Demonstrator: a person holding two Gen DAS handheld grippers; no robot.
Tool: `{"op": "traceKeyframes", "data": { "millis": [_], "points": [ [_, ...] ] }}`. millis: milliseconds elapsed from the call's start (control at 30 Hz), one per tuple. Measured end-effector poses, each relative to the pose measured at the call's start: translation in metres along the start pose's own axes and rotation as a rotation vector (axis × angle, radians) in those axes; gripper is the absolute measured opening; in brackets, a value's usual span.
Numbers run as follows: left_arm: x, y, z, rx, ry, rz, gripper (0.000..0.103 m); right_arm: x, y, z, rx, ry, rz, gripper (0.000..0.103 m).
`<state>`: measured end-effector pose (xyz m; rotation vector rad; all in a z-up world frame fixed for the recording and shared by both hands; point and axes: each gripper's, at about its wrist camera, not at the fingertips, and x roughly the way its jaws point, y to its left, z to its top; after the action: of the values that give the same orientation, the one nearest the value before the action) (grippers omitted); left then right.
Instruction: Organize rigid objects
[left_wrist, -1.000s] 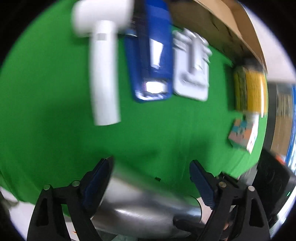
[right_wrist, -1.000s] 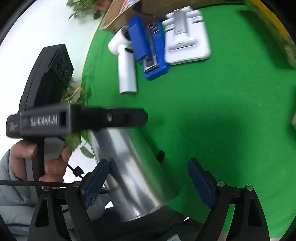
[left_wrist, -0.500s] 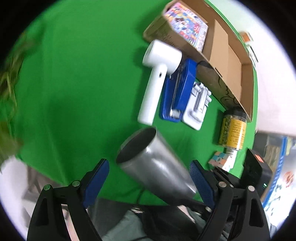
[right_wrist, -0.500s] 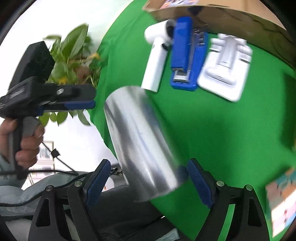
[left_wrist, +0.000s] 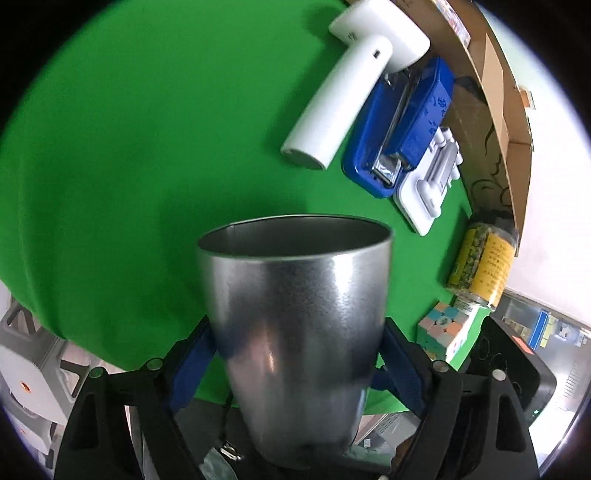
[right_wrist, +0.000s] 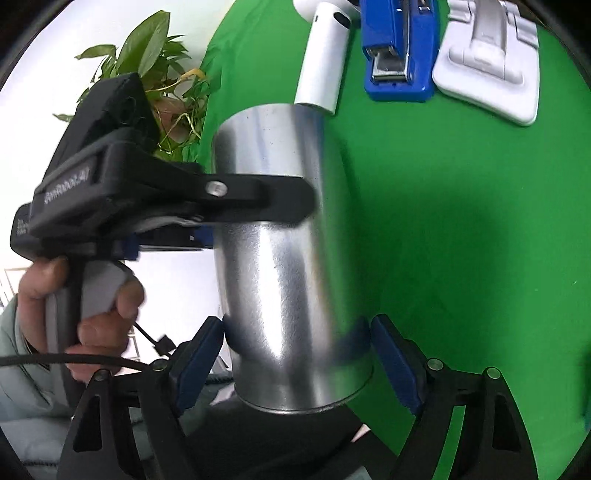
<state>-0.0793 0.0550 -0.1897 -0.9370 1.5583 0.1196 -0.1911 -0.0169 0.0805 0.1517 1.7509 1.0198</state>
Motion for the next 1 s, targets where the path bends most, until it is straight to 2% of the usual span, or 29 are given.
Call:
{"op": "traceKeyframes", "data": {
  "millis": [133,233,333,500,600,733,1000],
  "points": [
    [-0.004,-0.02,-0.003,0.077,-0.034,0.065,0.085,0.001,0.0,0.002,0.032,-0.005,0.019,0.081],
    [-0.023,-0.046,-0.008,0.161,-0.078,0.086,0.085,-0.019,0.007,-0.004,0.005,-0.06,0.022,0.081],
    [-0.051,-0.087,-0.013,0.268,-0.141,0.083,0.085,-0.062,0.025,-0.011,-0.042,-0.171,0.001,0.081],
    [-0.106,-0.177,-0.023,0.49,-0.268,0.075,0.085,-0.153,0.051,-0.022,-0.097,-0.4,-0.041,0.081],
    [-0.128,-0.226,-0.026,0.604,-0.328,0.039,0.085,-0.211,0.059,-0.027,-0.117,-0.52,-0.085,0.081],
    [-0.151,-0.276,-0.025,0.726,-0.365,-0.019,0.085,-0.279,0.066,-0.025,-0.124,-0.641,-0.17,0.081],
    [-0.169,-0.363,-0.015,0.914,-0.397,-0.122,0.085,-0.372,0.083,-0.019,-0.078,-0.826,-0.3,0.081]
  ]
}}
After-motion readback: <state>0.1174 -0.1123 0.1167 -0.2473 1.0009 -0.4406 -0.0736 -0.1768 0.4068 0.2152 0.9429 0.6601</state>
